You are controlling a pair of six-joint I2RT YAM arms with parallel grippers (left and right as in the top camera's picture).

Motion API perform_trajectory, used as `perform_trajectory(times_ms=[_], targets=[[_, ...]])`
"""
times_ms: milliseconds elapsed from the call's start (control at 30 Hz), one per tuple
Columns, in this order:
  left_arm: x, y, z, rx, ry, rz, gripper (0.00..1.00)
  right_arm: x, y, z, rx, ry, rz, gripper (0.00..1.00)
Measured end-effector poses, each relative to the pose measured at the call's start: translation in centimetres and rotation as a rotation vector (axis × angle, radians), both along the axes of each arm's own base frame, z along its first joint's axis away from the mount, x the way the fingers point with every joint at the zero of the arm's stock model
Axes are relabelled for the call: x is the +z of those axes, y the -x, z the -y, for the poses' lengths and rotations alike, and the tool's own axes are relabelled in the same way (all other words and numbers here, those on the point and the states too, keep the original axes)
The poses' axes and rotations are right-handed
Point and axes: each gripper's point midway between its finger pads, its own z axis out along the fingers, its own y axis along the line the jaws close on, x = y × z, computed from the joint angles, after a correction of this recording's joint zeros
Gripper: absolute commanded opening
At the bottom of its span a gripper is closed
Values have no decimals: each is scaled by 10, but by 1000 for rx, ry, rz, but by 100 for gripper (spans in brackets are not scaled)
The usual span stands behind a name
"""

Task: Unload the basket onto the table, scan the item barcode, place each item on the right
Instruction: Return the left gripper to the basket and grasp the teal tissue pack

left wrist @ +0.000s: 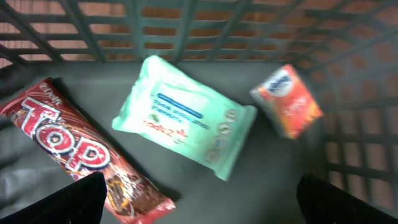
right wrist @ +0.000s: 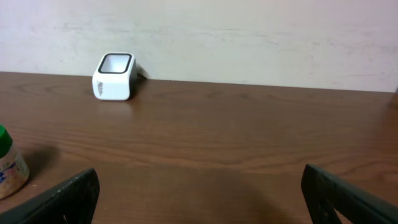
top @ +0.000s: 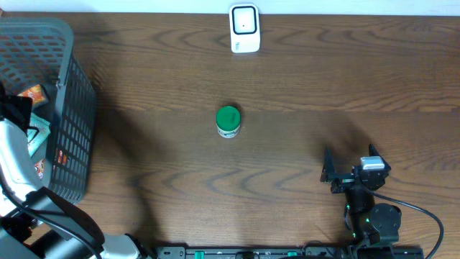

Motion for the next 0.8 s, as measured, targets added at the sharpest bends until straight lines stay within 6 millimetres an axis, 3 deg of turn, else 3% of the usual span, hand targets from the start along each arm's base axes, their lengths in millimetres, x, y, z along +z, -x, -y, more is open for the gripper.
perform_trajectory(times_ms=[267, 567, 733, 767, 800], targets=[[-53, 28, -27, 63, 77, -81, 98, 0, 0, 0, 0, 0, 0, 99], [-109, 22, -35, -1, 159, -130, 98, 0, 0, 0, 0, 0, 0, 99], [-116, 15, -39, -34, 147, -120, 99, 0, 0, 0, 0, 0, 0, 99], [-117, 14, -39, -38, 148, -121, 92, 0, 0, 0, 0, 0, 0, 99], [-118, 11, -40, -48, 150, -116, 71, 0, 0, 0, 0, 0, 0, 99]])
